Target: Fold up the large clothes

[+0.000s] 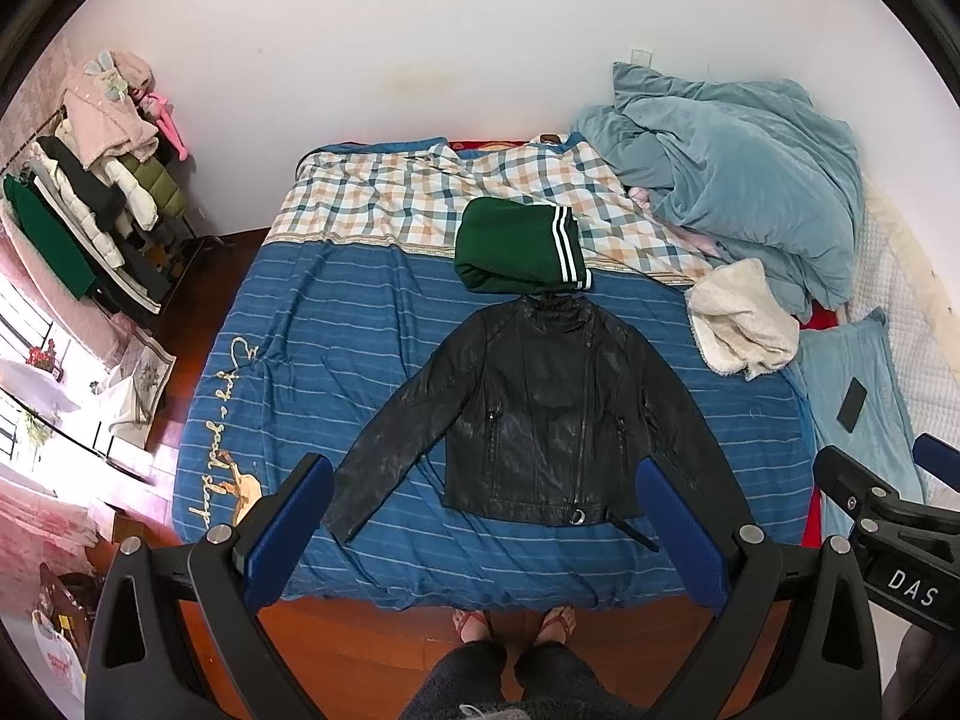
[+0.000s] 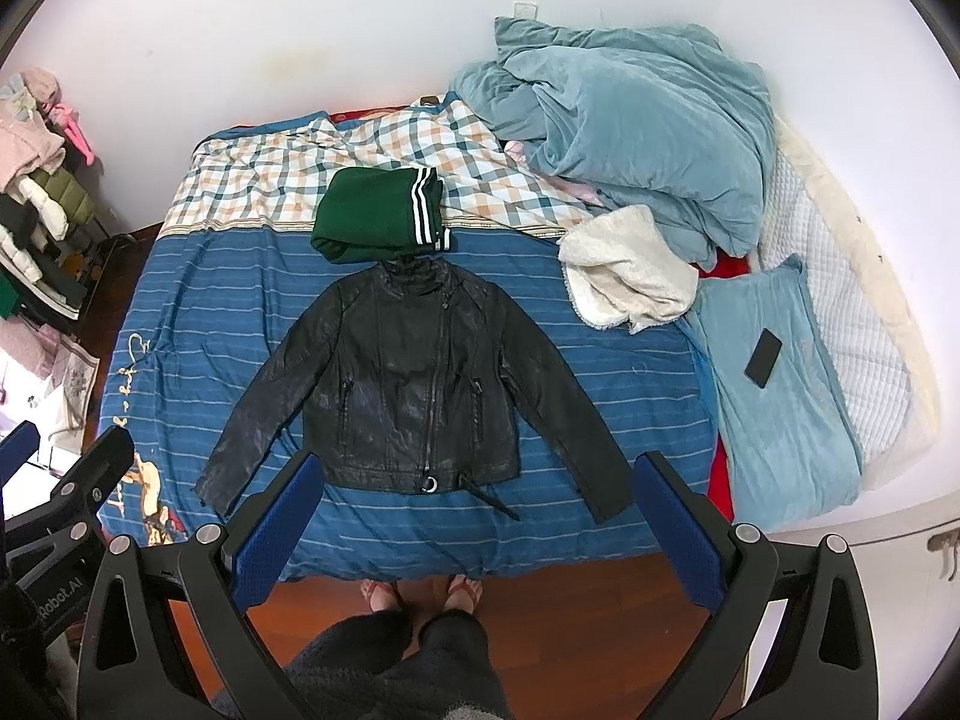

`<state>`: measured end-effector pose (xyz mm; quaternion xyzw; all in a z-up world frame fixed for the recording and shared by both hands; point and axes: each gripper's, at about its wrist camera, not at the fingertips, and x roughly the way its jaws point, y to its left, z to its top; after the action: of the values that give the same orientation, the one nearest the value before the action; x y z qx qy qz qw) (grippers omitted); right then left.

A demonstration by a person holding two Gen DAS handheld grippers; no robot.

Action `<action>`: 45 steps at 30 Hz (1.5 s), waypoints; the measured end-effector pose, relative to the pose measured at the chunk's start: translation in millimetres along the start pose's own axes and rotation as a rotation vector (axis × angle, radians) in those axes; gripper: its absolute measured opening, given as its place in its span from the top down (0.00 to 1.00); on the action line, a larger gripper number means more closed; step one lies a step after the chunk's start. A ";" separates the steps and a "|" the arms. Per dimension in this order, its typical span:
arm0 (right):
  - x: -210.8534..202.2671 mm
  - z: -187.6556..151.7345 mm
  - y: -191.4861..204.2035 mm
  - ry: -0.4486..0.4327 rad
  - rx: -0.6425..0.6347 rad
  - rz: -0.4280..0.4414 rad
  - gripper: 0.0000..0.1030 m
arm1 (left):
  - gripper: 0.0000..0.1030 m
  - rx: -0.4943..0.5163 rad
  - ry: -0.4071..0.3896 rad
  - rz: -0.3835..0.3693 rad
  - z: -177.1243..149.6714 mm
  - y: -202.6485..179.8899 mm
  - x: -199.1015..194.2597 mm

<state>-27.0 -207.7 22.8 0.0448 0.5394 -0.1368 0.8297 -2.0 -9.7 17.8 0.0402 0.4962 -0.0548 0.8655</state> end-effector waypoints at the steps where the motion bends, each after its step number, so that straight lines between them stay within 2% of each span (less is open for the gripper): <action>1: 0.3 -0.9 0.4 -0.001 0.000 -0.001 0.00 | 0.00 0.001 -0.001 0.000 -0.5 1.8 0.6; 9: 10.5 11.1 5.2 -0.006 0.028 -0.022 0.00 | 0.00 0.024 -0.033 0.008 4.7 7.7 18.5; 11: 31.4 12.3 0.0 -0.053 0.066 0.006 0.00 | 0.00 0.036 -0.076 0.047 6.2 9.6 33.1; 13: 61.3 9.3 -8.8 -0.060 0.130 0.017 0.00 | 0.00 0.054 -0.130 0.119 7.1 8.7 56.8; 15: 106.3 2.2 -32.3 -0.027 0.247 0.026 0.00 | 0.00 0.067 -0.155 0.158 7.5 5.2 82.4; 17: 149.2 -7.6 -58.6 0.029 0.361 0.042 0.03 | 0.00 0.076 -0.137 0.167 11.3 2.1 113.4; 18: 184.5 -16.6 -78.6 0.078 0.440 0.059 0.14 | 0.00 0.080 -0.114 0.173 11.6 -1.4 134.2; 19: 215.4 -25.7 -95.7 0.126 0.498 0.064 0.32 | 0.00 0.080 -0.080 0.171 11.8 -5.3 156.0; 20: 234.0 -33.7 -107.3 0.149 0.534 0.072 0.37 | 0.00 0.077 -0.064 0.163 13.0 -6.9 168.4; 22: 292.2 -59.0 -142.7 0.211 0.652 0.092 0.38 | 0.00 0.072 -0.012 0.178 10.7 -17.3 212.8; 24: 343.2 -89.7 -173.0 0.232 0.760 0.111 0.37 | 0.00 0.067 0.045 0.188 10.1 -28.0 250.4; 26: 386.4 -115.2 -195.4 0.265 0.858 0.135 0.32 | 0.00 0.060 0.094 0.194 9.7 -37.9 281.6; 29: 468.5 -173.6 -233.1 0.329 1.100 0.204 0.28 | 0.00 0.076 0.181 0.223 0.2 -53.9 339.4; 31: 512.1 -200.6 -244.5 0.344 1.234 0.248 0.27 | 0.00 0.087 0.245 0.232 -12.2 -64.2 381.0; 34: 573.7 -235.0 -261.8 0.314 1.430 0.310 0.27 | 0.00 0.094 0.310 0.249 -24.2 -75.3 427.7; 37: 618.7 -258.1 -276.9 0.241 1.616 0.386 0.25 | 0.00 0.101 0.371 0.260 -37.9 -85.3 471.2; 38: 624.1 -261.0 -283.0 0.210 1.662 0.394 0.25 | 0.00 0.100 0.389 0.258 -41.1 -89.2 483.4; 40: 621.1 -262.2 -297.1 0.073 1.763 0.408 0.25 | 0.00 0.090 0.409 0.242 -47.4 -94.8 503.9; 43: 614.9 -250.6 -310.8 -0.048 1.729 0.385 0.25 | 0.00 0.069 0.417 0.223 -53.9 -102.3 527.6; 45: 619.1 -240.4 -314.6 -0.052 1.645 0.347 0.25 | 0.00 0.052 0.429 0.209 -58.5 -106.7 541.9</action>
<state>-90.1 -566.7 -615.4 0.7142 0.2341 -0.3580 0.5540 205.3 -138.0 -481.2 0.1240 0.6603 0.0320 0.7400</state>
